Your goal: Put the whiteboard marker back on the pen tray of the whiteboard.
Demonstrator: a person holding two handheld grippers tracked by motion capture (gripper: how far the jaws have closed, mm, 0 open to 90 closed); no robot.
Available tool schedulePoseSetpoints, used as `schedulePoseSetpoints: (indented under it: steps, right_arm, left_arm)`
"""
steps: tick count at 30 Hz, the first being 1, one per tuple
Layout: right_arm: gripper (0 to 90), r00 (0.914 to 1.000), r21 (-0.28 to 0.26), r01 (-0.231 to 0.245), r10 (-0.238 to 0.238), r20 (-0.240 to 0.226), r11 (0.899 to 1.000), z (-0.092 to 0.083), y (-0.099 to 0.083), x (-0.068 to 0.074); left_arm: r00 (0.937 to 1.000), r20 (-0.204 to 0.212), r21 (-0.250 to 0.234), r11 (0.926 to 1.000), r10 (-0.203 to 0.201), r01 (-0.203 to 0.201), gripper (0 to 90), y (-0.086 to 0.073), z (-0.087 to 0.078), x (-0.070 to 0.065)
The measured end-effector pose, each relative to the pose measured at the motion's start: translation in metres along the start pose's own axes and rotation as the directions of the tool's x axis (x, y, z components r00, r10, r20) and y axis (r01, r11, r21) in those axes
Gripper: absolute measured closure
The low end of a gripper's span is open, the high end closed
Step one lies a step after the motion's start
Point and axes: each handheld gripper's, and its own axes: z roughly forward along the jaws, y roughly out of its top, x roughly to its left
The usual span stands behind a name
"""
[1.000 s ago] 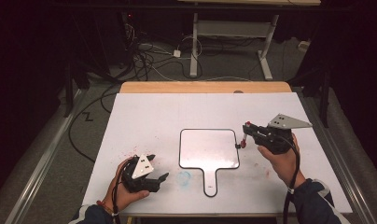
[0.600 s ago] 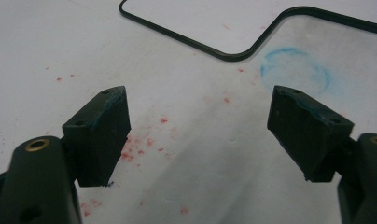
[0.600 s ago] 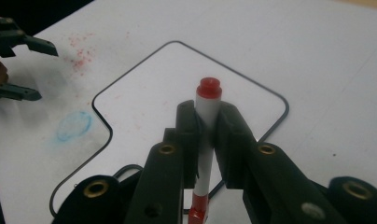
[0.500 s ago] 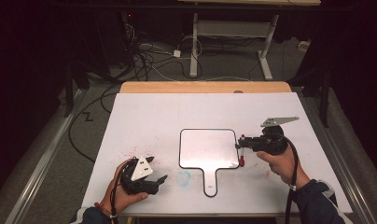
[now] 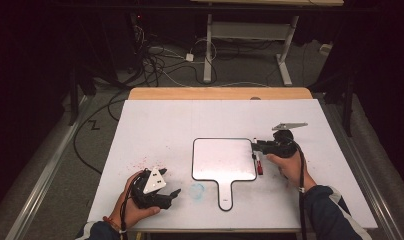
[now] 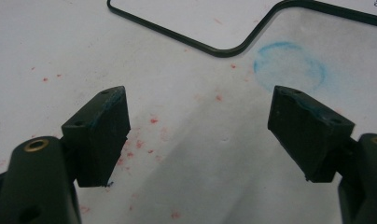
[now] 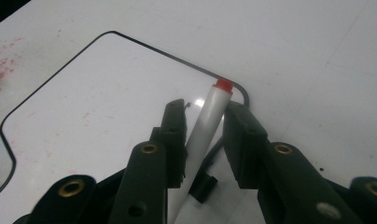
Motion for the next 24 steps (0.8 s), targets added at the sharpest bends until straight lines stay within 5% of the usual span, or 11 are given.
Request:
schedulePoseSetpoints:
  steps: [8,17,24]
  right_arm:
    - [63.0,0.9971,0.038,0.031,-0.034,0.068,0.999,0.011,-0.003,0.0]
    - [57.6,0.9756,0.056,0.133,-0.14,0.169,0.99,0.013,-0.006,0.009]
    - [54.9,0.9726,0.033,0.152,-0.156,0.173,0.988,0.005,-0.008,0.01]
  left_arm:
    - [1.0,0.001,0.002,1.0,0.004,-0.004,19.8,0.0,0.0,-0.001]
    - [0.9999,-0.005,0.002,0.9999,0.011,-0.011,19.6,0.001,0.0,-0.001]
    - [0.9998,-0.001,0.001,0.9998,0.019,-0.019,19.5,0.002,0.001,-0.001]
